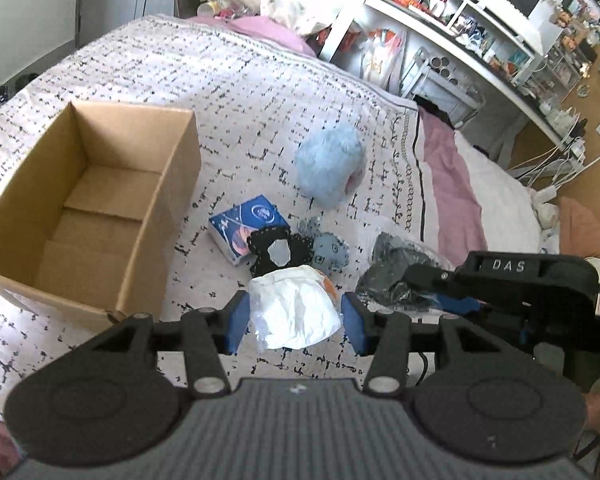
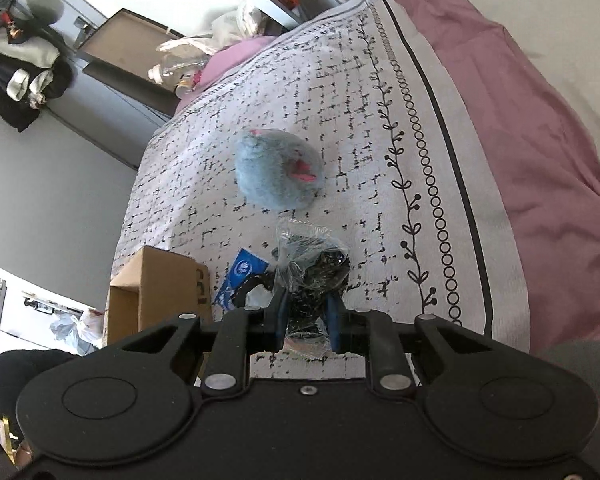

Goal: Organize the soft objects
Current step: 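Carry the tissue ball and black bag into the cardboard box with both tools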

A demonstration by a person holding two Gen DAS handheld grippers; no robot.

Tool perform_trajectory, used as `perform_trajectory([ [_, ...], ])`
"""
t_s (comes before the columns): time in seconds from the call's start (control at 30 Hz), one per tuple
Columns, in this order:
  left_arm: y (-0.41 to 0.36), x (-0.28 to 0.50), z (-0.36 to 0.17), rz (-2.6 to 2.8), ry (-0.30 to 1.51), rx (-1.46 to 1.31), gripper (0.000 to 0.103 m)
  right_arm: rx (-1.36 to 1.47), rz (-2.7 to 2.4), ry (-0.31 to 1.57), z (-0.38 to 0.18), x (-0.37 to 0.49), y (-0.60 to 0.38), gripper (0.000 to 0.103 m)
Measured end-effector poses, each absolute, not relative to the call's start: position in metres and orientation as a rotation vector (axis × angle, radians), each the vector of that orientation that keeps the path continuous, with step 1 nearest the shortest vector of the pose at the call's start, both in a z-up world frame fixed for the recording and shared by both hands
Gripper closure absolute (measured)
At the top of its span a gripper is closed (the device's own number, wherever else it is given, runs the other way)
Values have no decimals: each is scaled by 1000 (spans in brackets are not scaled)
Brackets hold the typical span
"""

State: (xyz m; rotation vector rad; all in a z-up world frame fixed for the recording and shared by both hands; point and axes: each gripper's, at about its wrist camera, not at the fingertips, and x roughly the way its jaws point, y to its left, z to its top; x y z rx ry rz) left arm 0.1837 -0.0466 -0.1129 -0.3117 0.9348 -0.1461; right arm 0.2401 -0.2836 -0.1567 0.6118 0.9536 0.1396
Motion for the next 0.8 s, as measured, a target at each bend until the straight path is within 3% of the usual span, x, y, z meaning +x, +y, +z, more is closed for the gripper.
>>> perform_trajectory([
  [0.8, 30, 165, -66, -138, 787, -294, 54, 409, 167, 750, -97, 203, -214, 83],
])
